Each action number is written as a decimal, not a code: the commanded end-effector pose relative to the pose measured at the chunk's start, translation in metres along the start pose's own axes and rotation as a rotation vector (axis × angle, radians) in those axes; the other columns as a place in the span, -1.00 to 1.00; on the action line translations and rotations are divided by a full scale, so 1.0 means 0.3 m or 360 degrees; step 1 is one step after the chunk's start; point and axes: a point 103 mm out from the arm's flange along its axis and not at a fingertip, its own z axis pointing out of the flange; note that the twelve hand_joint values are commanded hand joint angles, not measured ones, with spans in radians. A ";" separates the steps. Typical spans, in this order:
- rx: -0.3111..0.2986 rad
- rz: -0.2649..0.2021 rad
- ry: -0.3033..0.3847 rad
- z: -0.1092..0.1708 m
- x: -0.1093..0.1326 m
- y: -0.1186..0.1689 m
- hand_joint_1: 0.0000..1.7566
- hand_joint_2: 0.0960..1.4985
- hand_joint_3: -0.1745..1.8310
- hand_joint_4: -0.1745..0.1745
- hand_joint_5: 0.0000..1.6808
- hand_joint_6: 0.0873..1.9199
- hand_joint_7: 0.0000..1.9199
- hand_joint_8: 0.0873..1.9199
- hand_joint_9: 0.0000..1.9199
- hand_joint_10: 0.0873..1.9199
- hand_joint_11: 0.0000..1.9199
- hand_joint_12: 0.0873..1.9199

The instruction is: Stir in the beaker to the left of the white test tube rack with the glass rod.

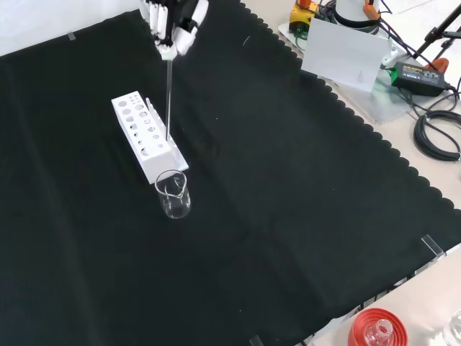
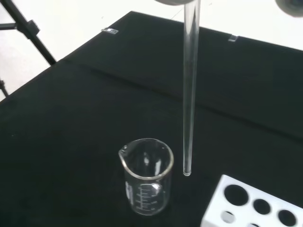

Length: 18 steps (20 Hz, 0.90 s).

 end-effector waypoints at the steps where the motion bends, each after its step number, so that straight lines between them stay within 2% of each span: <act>1: 0.0034 -0.0113 0.0006 0.035 0.091 0.098 0.51 0.36 -1.00 -1.00 0.55 -0.75 0.46 -0.53 0.87 -0.78 0.74 -0.60; 9: 0.0071 -0.0165 0.0006 0.074 0.124 0.185 0.51 0.36 -1.00 -1.00 0.55 -0.75 0.47 -0.53 0.87 -0.78 0.74 -0.60; 18: 0.0117 -0.0179 0.0020 0.122 0.094 0.245 0.51 0.36 -1.00 -1.00 0.55 -0.76 0.47 -0.53 0.88 -0.79 0.74 -0.60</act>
